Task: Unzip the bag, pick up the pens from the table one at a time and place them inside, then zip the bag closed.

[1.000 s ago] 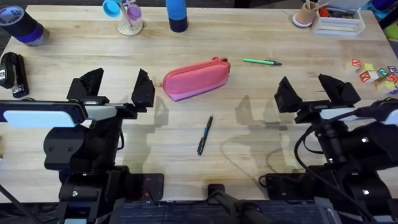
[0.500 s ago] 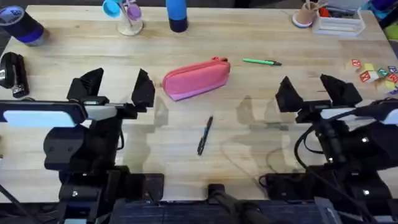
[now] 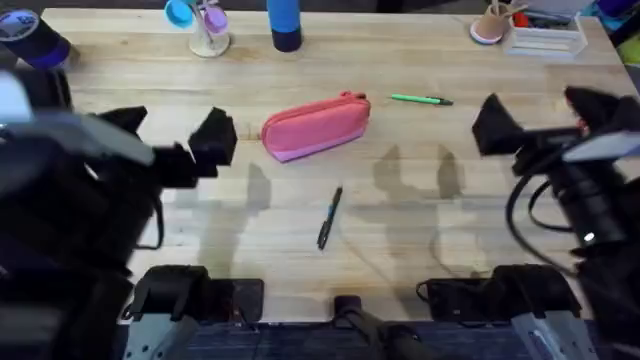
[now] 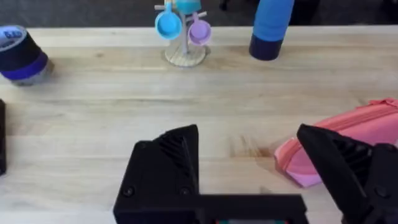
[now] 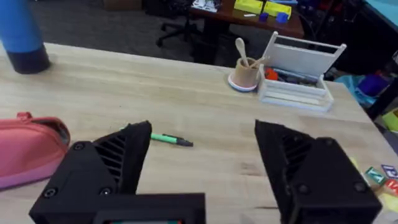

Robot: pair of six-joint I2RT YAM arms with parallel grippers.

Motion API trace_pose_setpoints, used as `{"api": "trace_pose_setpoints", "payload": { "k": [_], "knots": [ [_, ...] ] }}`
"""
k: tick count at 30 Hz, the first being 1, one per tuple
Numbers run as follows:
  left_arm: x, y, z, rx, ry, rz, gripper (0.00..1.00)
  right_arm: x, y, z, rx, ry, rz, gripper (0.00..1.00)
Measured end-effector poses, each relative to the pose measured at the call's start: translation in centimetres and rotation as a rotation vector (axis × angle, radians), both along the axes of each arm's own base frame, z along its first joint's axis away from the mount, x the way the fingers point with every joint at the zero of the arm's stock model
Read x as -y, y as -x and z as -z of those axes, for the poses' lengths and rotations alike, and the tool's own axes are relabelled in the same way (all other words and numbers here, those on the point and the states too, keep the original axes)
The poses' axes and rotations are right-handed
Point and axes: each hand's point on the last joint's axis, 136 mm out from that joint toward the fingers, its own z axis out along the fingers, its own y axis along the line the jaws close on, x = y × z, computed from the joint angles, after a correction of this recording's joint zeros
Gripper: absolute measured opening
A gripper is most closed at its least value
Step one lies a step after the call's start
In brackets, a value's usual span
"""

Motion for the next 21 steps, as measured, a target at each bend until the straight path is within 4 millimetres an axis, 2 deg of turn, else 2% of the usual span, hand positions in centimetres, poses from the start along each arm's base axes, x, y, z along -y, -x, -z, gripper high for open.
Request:
{"api": "trace_pose_setpoints", "payload": {
  "k": [4, 12, 15, 16, 21],
  "knots": [
    [-0.1, -1.1, -0.9, -0.145, -0.002, -0.005, 0.994, -0.1, -1.2, -1.6, -0.067, -0.002, -0.005, 0.996],
    [0.0, -3.3, -1.9, -0.414, -0.007, 0.004, 0.994, -0.4, -2.2, -2.7, -0.307, -0.081, -0.004, 0.996],
    [0.1, -3.7, -2.2, -0.5, -0.006, 0.011, 0.994, -0.7, -2.5, -2.9, -0.377, -0.103, -0.02, 0.996],
    [0.2, -3.9, -2.0, -0.602, -0.002, 0.018, 0.993, -1.5, -3.1, -2.7, -0.429, -0.127, -0.058, 0.995],
    [0.7, -4.2, -1.3, -0.674, 0.009, 0.045, 0.994, -2.3, -3.2, -2.1, -0.457, -0.146, -0.101, 0.995]
  ]
}}
